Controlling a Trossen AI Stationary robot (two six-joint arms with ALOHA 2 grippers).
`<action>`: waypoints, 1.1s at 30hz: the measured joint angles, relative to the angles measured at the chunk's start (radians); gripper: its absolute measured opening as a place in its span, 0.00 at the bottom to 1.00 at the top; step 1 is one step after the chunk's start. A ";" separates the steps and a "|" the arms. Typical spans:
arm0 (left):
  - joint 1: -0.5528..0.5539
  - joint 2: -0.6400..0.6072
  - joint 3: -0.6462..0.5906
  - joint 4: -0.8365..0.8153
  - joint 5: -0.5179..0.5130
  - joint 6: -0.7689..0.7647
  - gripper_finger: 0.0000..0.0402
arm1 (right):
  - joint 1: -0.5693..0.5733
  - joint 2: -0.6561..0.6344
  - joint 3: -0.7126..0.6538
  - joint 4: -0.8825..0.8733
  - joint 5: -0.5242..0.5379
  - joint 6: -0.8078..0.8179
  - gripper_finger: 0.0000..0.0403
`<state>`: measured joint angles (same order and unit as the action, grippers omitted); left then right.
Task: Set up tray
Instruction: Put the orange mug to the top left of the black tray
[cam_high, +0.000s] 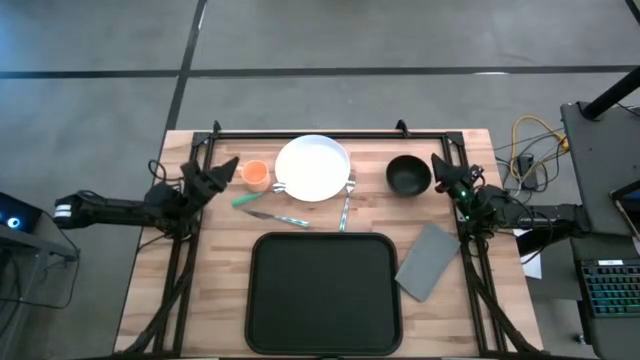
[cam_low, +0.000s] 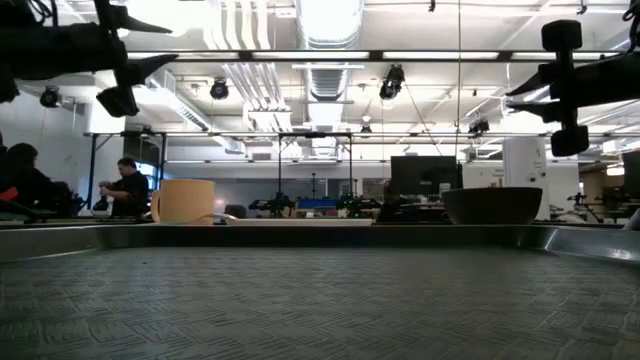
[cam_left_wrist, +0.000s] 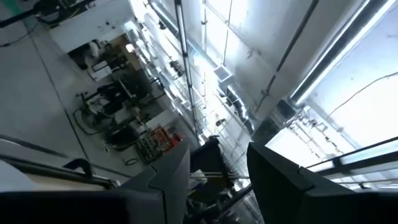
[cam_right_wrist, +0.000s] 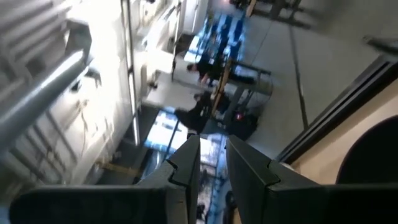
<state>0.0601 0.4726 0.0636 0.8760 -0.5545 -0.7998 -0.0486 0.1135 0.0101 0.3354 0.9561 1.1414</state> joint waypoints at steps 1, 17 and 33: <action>0.000 0.007 0.022 -0.020 0.002 0.002 0.35 | 0.000 0.001 0.000 0.000 -0.024 -0.014 0.17; 0.268 0.429 0.836 -1.528 0.082 0.204 0.35 | -0.004 0.116 0.000 -0.127 -0.109 -0.048 0.35; 0.766 0.924 1.154 -1.823 0.626 0.976 0.35 | -0.005 0.197 0.001 -0.207 -0.129 0.002 0.65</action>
<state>0.8257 1.3965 1.2179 -0.9468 0.0711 0.1759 -0.0532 0.3105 0.0109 0.1281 0.8267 1.1435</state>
